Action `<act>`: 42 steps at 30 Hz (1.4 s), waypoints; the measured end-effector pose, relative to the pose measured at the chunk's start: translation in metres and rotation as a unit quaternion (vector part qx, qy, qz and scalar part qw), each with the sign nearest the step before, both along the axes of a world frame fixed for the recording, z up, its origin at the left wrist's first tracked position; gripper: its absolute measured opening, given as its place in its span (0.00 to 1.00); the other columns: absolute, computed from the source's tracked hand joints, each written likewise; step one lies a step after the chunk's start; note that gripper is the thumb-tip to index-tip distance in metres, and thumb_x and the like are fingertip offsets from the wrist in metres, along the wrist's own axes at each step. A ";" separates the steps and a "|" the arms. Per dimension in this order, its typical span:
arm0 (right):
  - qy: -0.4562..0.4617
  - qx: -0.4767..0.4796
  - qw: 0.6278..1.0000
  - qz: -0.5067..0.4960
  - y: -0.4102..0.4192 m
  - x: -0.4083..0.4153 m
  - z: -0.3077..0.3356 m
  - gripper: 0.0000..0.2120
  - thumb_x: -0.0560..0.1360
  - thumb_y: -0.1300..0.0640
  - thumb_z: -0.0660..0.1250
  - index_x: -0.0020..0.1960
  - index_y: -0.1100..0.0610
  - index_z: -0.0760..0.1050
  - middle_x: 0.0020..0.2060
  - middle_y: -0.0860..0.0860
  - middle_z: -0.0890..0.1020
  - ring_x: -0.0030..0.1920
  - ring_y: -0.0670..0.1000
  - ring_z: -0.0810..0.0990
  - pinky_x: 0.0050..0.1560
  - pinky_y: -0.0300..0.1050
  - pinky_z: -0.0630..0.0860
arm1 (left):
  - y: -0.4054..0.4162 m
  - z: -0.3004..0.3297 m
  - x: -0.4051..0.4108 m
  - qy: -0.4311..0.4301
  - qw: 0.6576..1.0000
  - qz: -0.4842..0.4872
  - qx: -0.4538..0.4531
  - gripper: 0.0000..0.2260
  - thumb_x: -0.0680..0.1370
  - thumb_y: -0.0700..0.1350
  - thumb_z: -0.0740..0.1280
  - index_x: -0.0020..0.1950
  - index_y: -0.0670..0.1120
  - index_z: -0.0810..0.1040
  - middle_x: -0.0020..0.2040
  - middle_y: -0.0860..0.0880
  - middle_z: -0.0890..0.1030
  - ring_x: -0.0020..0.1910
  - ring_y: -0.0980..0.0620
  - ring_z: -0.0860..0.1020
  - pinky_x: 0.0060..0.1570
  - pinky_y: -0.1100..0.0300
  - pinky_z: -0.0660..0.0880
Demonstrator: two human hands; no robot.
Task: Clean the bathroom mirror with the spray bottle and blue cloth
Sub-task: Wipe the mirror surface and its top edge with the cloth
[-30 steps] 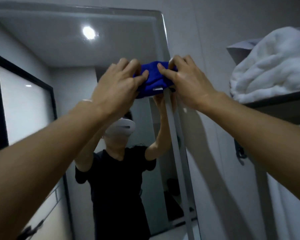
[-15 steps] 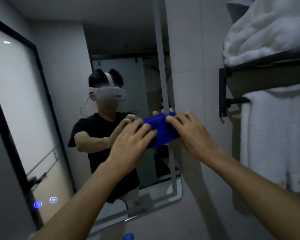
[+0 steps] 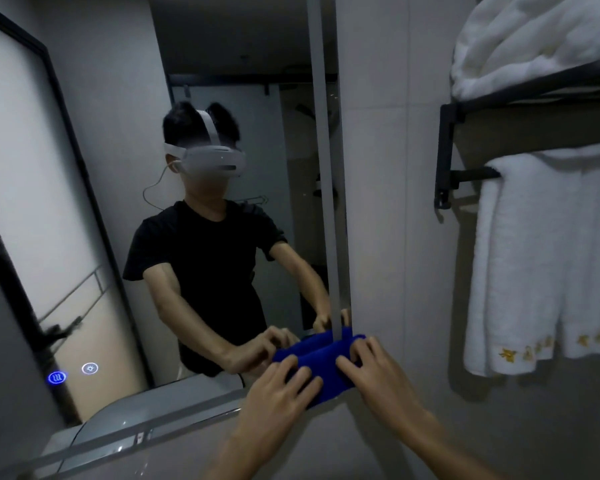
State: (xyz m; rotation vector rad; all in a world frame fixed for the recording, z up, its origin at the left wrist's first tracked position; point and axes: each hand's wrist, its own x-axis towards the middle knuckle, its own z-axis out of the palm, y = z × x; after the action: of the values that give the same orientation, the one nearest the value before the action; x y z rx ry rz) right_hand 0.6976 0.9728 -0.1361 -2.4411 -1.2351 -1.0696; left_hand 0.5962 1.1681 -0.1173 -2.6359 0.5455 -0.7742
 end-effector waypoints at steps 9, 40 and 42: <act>0.039 -0.024 0.999 0.007 -0.001 -0.002 -0.033 0.29 0.51 0.59 0.83 0.45 0.52 0.71 0.42 0.50 0.75 0.44 0.50 0.69 0.30 0.37 0.71 | 0.007 -0.035 0.009 0.047 0.998 -0.013 0.034 0.23 0.60 0.50 0.80 0.51 0.56 0.76 0.47 0.53 0.81 0.51 0.49 0.79 0.48 0.53 0.80; -0.281 0.180 0.943 -0.015 0.018 0.040 0.458 0.27 0.75 0.63 0.68 0.73 0.53 0.68 0.61 0.59 0.73 0.58 0.63 0.70 0.42 0.52 0.72 | 0.011 0.438 0.027 -0.399 0.916 0.012 0.042 0.20 0.72 0.38 0.72 0.63 0.46 0.75 0.68 0.43 0.77 0.66 0.37 0.74 0.62 0.43 0.71; -0.287 0.186 0.939 -0.015 0.017 0.040 0.484 0.25 0.76 0.60 0.68 0.72 0.52 0.68 0.61 0.59 0.73 0.59 0.62 0.70 0.45 0.53 0.73 | 0.011 0.465 0.029 -0.416 0.908 0.006 0.043 0.19 0.74 0.40 0.70 0.65 0.46 0.74 0.63 0.41 0.79 0.60 0.36 0.76 0.57 0.44 0.73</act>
State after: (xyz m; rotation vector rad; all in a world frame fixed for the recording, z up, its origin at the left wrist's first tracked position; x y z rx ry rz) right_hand 0.7381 0.9901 0.3481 -1.9248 -0.9973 -1.9160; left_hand 0.6255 1.1793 0.3476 -1.9433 0.2947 -1.6780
